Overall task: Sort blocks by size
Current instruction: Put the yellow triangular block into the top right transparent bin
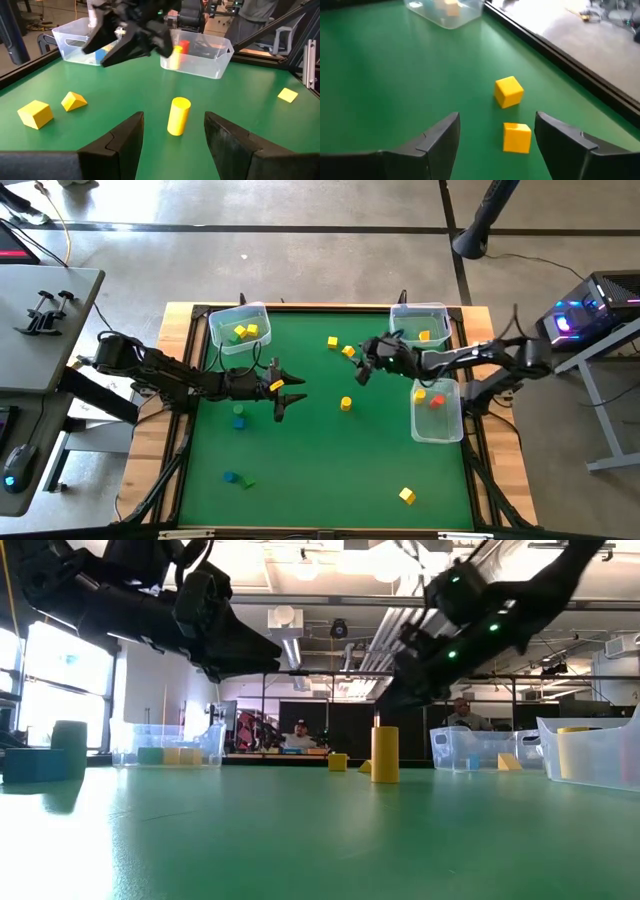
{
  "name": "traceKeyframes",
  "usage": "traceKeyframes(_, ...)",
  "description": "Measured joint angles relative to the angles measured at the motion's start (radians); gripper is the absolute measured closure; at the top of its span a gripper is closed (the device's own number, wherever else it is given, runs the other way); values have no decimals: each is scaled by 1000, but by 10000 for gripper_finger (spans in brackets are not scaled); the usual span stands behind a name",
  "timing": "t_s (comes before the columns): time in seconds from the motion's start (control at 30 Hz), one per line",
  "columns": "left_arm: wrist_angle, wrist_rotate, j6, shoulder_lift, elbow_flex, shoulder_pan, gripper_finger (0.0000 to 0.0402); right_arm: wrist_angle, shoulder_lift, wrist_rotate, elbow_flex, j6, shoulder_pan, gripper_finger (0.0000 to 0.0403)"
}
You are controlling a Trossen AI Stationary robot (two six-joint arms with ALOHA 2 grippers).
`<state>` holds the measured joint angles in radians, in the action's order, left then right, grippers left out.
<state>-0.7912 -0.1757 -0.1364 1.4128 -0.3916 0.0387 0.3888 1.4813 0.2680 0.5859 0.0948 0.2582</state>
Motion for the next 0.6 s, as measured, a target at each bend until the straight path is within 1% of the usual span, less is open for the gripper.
traceKeyframes(0.13, 0, 0, 0, 0, 0, 0, 206, -69, 89, -11, 86, 9, 35, 144)
traceKeyframes(0.33, 6, 0, 0, 0, 0, 0, 206, -300, 229, -13, 264, 32, 84, 109)
traceKeyframes(0.47, 11, 0, 0, 0, 0, 0, 206, -433, 308, -12, 373, 55, 109, 103)
traceKeyframes(0.6, 17, 0, 0, 0, 0, 0, 206, -510, 382, -14, 439, 62, 127, 103)
